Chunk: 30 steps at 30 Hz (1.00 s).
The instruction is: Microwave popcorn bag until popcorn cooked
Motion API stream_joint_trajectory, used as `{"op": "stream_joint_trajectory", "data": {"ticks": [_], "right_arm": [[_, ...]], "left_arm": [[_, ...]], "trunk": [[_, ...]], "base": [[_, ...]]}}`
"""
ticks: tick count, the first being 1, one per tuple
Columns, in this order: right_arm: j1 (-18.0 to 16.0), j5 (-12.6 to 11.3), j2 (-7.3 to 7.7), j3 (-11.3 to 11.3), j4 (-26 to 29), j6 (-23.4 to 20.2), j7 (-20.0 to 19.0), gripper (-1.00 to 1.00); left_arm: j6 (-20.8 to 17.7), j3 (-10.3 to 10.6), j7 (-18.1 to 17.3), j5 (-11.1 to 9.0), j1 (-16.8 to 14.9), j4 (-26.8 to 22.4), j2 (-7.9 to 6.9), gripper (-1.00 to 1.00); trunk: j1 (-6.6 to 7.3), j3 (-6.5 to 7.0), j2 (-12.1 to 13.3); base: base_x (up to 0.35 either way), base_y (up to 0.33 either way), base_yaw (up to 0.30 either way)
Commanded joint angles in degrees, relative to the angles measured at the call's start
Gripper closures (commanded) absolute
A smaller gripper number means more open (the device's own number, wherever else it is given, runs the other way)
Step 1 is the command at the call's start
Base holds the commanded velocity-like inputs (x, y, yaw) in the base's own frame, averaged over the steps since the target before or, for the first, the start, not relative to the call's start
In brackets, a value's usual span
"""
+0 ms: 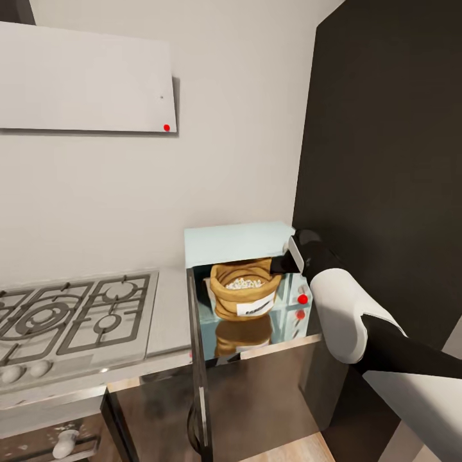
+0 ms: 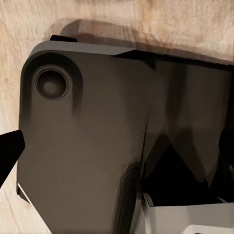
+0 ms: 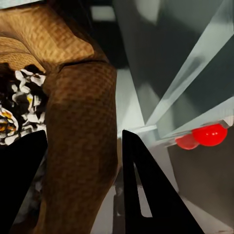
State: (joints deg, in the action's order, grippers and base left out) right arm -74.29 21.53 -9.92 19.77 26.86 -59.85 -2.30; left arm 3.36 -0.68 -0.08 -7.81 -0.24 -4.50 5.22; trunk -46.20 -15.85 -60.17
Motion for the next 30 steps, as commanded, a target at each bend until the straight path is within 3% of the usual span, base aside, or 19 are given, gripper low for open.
{"op": "stream_joint_trajectory", "data": {"ticks": [1, 12, 27, 28, 30], "right_arm": [[0.0, 0.5, -0.08, 0.4, 0.1, -0.2, -0.3, 1.00], [0.1, 0.4, -0.08, 0.5, -0.9, -0.2, -0.4, 1.00], [0.1, 0.5, -0.08, 0.5, -1.5, -0.2, -0.3, 1.00], [0.7, -0.6, -0.08, 0.7, -1.4, -0.2, -0.3, 1.00], [0.4, -0.6, -0.08, 0.7, -1.2, -0.2, -0.3, 1.00]], "left_arm": [[0.2, 0.0, 0.0, -0.5, 0.0, 0.0, 0.01, -1.00], [0.2, 0.0, 0.0, -0.5, 0.0, 0.0, -0.04, -1.00], [0.2, 0.0, 0.0, -0.5, 0.0, 0.0, -0.04, -1.00], [0.2, -0.2, 0.0, -0.7, 0.0, -0.1, -0.13, -1.00], [0.2, -0.2, 0.0, -0.7, 0.0, -0.1, -0.18, -1.00]], "trunk": [[0.00, -0.07, 0.0], [0.00, -0.07, 0.0], [0.00, -0.07, 0.0], [0.67, -0.08, 1.2], [0.67, -0.08, 1.2]], "base": [[0.000, 0.000, 0.000], [0.201, 0.000, 0.000], [0.006, 0.000, 0.000], [0.000, 0.000, 0.000], [0.000, 0.000, 0.000]]}}
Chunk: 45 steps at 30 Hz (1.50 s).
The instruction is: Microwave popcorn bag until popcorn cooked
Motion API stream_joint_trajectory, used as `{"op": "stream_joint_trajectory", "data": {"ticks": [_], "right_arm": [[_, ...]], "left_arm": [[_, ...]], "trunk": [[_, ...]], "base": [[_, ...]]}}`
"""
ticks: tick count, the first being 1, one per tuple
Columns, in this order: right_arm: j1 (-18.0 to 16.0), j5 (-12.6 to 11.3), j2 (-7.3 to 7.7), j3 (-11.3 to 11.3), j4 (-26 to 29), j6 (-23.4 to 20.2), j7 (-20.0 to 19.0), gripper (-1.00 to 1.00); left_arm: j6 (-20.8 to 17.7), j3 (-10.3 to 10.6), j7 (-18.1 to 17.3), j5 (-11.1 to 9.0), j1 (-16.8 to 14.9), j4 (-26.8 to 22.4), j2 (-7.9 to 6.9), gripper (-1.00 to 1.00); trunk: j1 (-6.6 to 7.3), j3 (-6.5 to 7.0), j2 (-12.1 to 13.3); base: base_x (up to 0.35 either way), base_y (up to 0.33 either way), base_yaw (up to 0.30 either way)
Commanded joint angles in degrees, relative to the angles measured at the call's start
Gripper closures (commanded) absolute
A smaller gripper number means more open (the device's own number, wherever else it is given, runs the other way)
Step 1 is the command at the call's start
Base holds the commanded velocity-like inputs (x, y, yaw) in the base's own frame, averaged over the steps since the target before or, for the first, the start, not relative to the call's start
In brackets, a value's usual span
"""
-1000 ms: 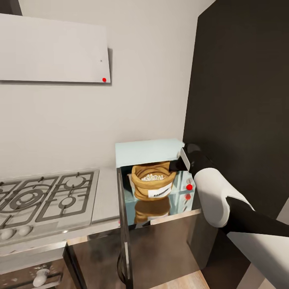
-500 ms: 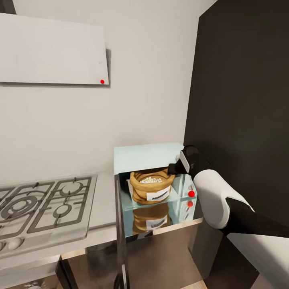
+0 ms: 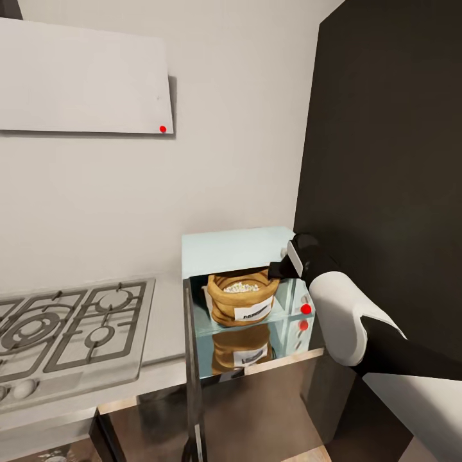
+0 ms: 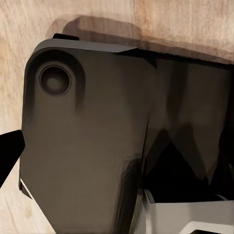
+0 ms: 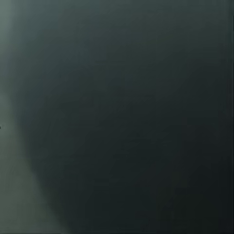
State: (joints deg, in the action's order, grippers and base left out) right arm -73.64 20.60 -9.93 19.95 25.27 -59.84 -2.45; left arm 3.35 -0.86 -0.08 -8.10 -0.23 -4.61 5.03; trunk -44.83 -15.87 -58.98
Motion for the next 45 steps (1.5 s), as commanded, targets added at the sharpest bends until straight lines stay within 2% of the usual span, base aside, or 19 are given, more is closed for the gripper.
{"op": "stream_joint_trajectory", "data": {"ticks": [1, 11, 12, 26, 27, 30, 34, 39, 42, 45], "right_arm": [[-0.2, 0.3, -0.07, 0.6, 0.4, -0.2, -0.2, 1.00], [-0.2, 0.5, -0.07, 0.7, 0.3, -0.2, -0.4, 1.00], [-0.2, 0.5, -0.07, 0.7, 0.3, -0.2, -0.4, -1.00], [-0.2, 0.2, -0.07, 0.6, 1.1, -0.2, -0.8, -1.00], [0.3, 1.0, -0.07, 0.2, 0.4, -0.2, -1.3, -1.00], [0.7, 1.4, -0.07, 0.3, 2.0, -0.2, -2.2, -1.00], [0.0, 1.9, -0.07, 0.4, 0.0, 0.0, -1.6, -1.00], [0.0, 1.2, -0.07, 0.4, 0.2, 0.0, -1.1, -1.00], [0.0, 2.7, -0.07, 0.4, 1.5, 0.0, -1.1, -1.00], [0.0, 1.2, -0.07, 0.4, 1.8, -0.2, -1.1, -1.00]], "left_arm": [[0.2, 0.0, 0.0, -0.4, 0.0, 0.0, 0.01, -1.00], [0.2, 0.0, 0.0, -0.4, 0.0, 0.0, -0.02, -1.00], [0.2, 0.0, 0.0, -0.4, 0.0, 0.0, -0.02, -1.00], [0.2, -0.1, 0.0, -0.4, 0.0, 0.0, -0.02, -1.00], [0.3, -0.1, 0.0, -0.4, 0.0, -0.1, -0.02, -1.00], [0.2, -0.2, 0.0, -0.5, 0.0, -0.1, -0.02, -1.00], [0.2, -0.2, 0.0, -0.5, 0.0, -0.1, -0.02, -1.00], [0.2, -0.3, 0.0, -0.5, 0.0, -0.1, -0.02, -1.00], [0.2, -0.3, 0.0, -0.5, 0.0, -0.1, 0.02, -1.00], [0.2, -0.2, 0.0, -0.5, 0.0, -0.1, -0.02, -1.00]], "trunk": [[-0.71, -0.06, 0.0], [-0.71, -0.06, 0.0], [-0.71, -0.06, 0.0], [-0.71, -0.06, 0.0], [-0.02, -0.07, 1.2], [-0.02, -0.07, 1.2], [-0.02, -0.07, 1.2], [-0.02, -0.07, 1.2], [-0.02, -0.07, 1.2], [-0.02, -0.07, 1.2]], "base": [[0.000, 0.000, 0.000], [0.000, 0.000, 0.000], [0.000, 0.000, 0.000], [0.000, 0.000, 0.000], [0.000, 0.000, 0.000], [0.000, 0.000, 0.000], [0.000, 0.000, 0.000], [-0.052, 0.031, 0.000], [-0.154, 0.140, 0.000], [-0.040, 0.037, 0.000]]}}
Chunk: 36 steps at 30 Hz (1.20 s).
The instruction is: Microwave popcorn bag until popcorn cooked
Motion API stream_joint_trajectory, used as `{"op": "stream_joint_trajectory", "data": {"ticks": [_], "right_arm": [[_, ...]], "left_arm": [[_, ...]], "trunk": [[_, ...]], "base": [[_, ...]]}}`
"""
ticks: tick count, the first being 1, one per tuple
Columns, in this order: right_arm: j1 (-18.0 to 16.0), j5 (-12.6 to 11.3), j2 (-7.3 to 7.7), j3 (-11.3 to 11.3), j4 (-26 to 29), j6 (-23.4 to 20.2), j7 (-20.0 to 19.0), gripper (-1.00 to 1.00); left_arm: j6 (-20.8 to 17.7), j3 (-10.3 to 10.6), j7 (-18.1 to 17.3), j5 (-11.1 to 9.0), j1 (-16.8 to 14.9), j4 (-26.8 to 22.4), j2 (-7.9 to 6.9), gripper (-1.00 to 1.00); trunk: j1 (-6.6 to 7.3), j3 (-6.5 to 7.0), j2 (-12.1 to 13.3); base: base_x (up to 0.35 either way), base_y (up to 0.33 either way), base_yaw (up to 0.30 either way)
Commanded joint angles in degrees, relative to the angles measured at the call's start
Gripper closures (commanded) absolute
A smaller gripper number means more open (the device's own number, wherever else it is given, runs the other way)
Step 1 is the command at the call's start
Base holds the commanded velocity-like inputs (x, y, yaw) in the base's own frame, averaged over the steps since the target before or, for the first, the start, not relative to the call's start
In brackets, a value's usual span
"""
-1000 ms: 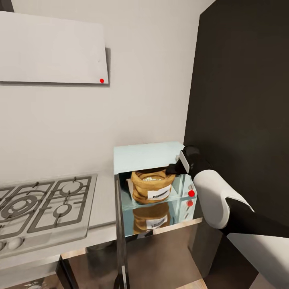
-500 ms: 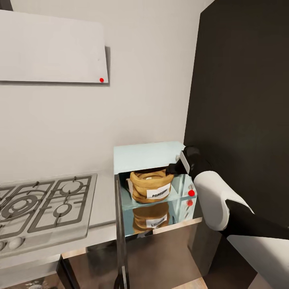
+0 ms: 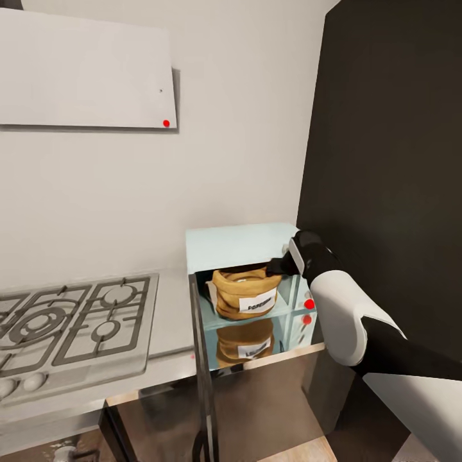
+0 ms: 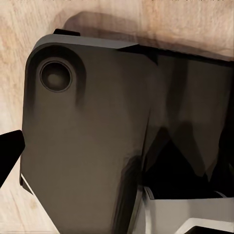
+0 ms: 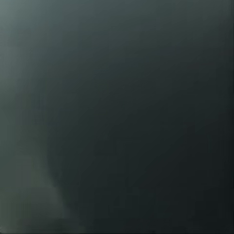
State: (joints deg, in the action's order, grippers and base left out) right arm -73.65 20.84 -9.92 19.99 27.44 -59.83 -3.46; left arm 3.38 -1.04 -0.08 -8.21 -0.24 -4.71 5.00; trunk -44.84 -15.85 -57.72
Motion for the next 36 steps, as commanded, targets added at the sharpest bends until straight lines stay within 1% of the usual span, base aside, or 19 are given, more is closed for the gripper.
{"op": "stream_joint_trajectory", "data": {"ticks": [1, 2, 8, 12, 19, 24, 26, 27, 28, 29, 30, 32, 36], "right_arm": [[0.0, 0.9, -0.08, 0.4, -0.3, -0.2, -0.1, -1.00], [0.0, 1.0, -0.08, 0.4, -2.2, -0.2, -0.1, -1.00], [0.0, 0.9, -0.08, 0.4, 1.7, -0.2, -0.2, -1.00], [0.0, 0.9, -0.08, 0.4, 2.0, -0.2, -0.2, -1.00], [0.0, 1.2, -0.08, 0.4, 1.9, -0.2, -0.1, -1.00], [0.0, 1.3, -0.08, 0.3, 2.1, -0.2, -0.2, -1.00], [0.0, 1.0, -0.08, 0.3, 4.5, -0.2, -0.3, -1.00], [0.0, 0.8, -0.08, 0.3, 7.8, -0.2, -0.7, -1.00], [0.0, 0.8, -0.08, 0.3, 9.5, -0.2, -1.0, -1.00], [0.0, 0.7, -0.08, 0.3, 12.8, -0.2, -1.9, -1.00], [0.0, 0.7, -0.08, 0.3, 14.9, -0.2, -2.4, -1.00], [0.0, 0.8, -0.08, 0.3, 16.8, -0.2, -2.8, -1.00], [0.2, 1.1, -0.08, 0.3, 17.6, -0.2, -2.9, -1.00]], "left_arm": [[0.2, 0.0, 0.0, -0.4, 0.0, 0.0, 0.01, -1.00], [0.2, 0.0, 0.0, -0.4, 0.0, 0.0, 0.01, -1.00], [0.2, 0.0, 0.0, -0.4, 0.0, 0.0, 0.01, -1.00], [0.2, 0.0, 0.0, -0.4, 0.0, 0.0, 0.01, -1.00], [0.2, 0.0, 0.0, -0.4, 0.0, 0.0, 0.01, -1.00], [0.1, 0.0, 0.0, -0.4, 0.0, 0.0, 0.01, -1.00], [0.2, 0.0, 0.0, -0.4, 0.0, 0.0, 0.01, -1.00], [0.2, 0.0, 0.0, -0.4, 0.0, 0.0, 0.01, -1.00], [0.2, 0.0, 0.0, -0.4, 0.0, 0.0, 0.01, -1.00], [0.2, 0.0, 0.0, -0.4, 0.0, 0.0, 0.01, -1.00], [0.2, 0.0, 0.0, -0.4, 0.0, 0.0, 0.01, -1.00], [0.1, 0.0, 0.0, -0.4, 0.0, 0.0, 0.01, -1.00], [0.2, 0.0, 0.0, -0.4, 0.0, 0.1, 0.01, -1.00]], "trunk": [[-0.01, -0.09, 0.0], [-0.01, -0.09, 0.0], [-0.01, -0.09, 0.0], [-0.01, -0.09, 0.0], [-0.01, -0.09, 0.0], [-0.01, -0.09, 0.0], [-0.01, -0.09, 0.0], [-0.01, -0.09, 0.0], [-0.01, -0.09, 0.0], [-0.01, -0.09, 0.0], [-0.01, -0.09, 0.0], [-0.01, -0.09, 0.0], [-0.01, -0.09, 0.0]], "base": [[-0.006, 0.006, 0.000], [-0.004, 0.004, 0.000], [0.000, 0.000, 0.000], [-0.066, 0.000, 0.000], [-0.267, 0.000, 0.000], [-0.027, 0.000, 0.000], [-0.001, 0.000, 0.000], [0.000, 0.000, 0.000], [0.000, 0.000, 0.000], [0.000, 0.000, 0.000], [0.000, 0.000, 0.000], [0.000, 0.000, 0.000], [0.000, 0.000, 0.000]]}}
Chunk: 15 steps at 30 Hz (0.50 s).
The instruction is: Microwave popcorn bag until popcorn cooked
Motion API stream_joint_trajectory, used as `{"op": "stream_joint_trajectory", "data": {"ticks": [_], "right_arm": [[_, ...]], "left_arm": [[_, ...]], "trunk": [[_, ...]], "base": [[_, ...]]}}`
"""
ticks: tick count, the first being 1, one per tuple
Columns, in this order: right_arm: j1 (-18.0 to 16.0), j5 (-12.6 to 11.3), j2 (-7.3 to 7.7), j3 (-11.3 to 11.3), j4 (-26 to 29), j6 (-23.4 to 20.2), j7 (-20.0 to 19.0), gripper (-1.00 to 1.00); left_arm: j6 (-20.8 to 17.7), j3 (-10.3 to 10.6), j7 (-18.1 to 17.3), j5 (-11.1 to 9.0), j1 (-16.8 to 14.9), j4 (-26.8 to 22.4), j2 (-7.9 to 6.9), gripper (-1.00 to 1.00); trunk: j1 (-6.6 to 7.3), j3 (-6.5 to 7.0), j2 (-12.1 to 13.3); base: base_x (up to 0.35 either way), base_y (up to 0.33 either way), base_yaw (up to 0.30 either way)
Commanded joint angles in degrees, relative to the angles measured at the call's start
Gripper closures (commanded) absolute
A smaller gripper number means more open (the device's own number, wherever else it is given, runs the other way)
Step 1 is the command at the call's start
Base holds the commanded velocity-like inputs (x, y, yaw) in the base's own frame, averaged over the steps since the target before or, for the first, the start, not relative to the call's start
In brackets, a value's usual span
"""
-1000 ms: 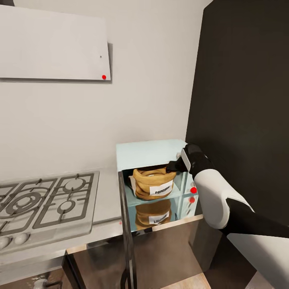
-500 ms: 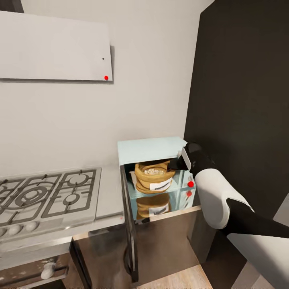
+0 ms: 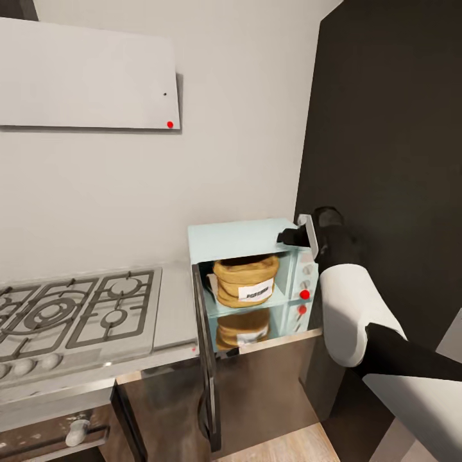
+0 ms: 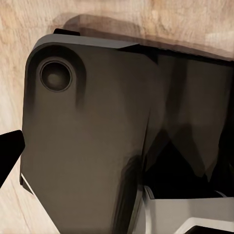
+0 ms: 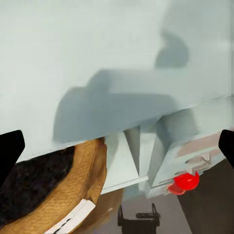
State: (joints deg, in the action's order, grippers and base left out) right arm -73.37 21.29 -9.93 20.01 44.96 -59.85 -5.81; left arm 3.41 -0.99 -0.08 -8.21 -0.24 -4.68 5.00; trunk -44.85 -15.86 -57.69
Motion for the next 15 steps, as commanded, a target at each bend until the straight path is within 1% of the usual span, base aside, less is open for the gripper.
{"op": "stream_joint_trajectory", "data": {"ticks": [1, 5, 9, 13, 15], "right_arm": [[0.0, 0.7, -0.07, 0.3, 0.1, -0.2, -0.6, -1.00], [0.3, 0.7, -0.07, 0.3, 0.1, -0.2, -0.6, -1.00], [4.4, 0.8, -0.07, 0.1, 0.1, -0.2, -0.6, -1.00], [5.5, 0.8, -0.07, 0.1, 0.1, -0.2, -0.6, -1.00], [7.5, 0.8, -0.07, 0.1, 0.1, -0.2, -0.6, -1.00]], "left_arm": [[0.1, -0.1, 0.0, -0.4, 0.0, 0.0, 0.01, -1.00], [0.1, -0.1, 0.0, -0.4, 0.0, 0.0, 0.01, -1.00], [0.1, -0.1, 0.0, -0.4, 0.0, 0.0, 0.03, -1.00], [0.1, -0.1, 0.0, -0.4, 0.0, 0.0, 0.03, -1.00], [0.2, -0.1, 0.0, -0.4, 0.0, 0.0, 0.02, -1.00]], "trunk": [[0.00, -0.07, 0.0], [0.00, -0.07, 0.0], [0.00, -0.07, 0.0], [0.00, -0.07, 0.0], [0.00, -0.07, 0.0]], "base": [[-0.024, 0.000, 0.000], [-0.203, 0.000, 0.000], [-0.246, 0.000, 0.000], [-0.235, 0.000, 0.000], [-0.141, 0.000, 0.000]]}}
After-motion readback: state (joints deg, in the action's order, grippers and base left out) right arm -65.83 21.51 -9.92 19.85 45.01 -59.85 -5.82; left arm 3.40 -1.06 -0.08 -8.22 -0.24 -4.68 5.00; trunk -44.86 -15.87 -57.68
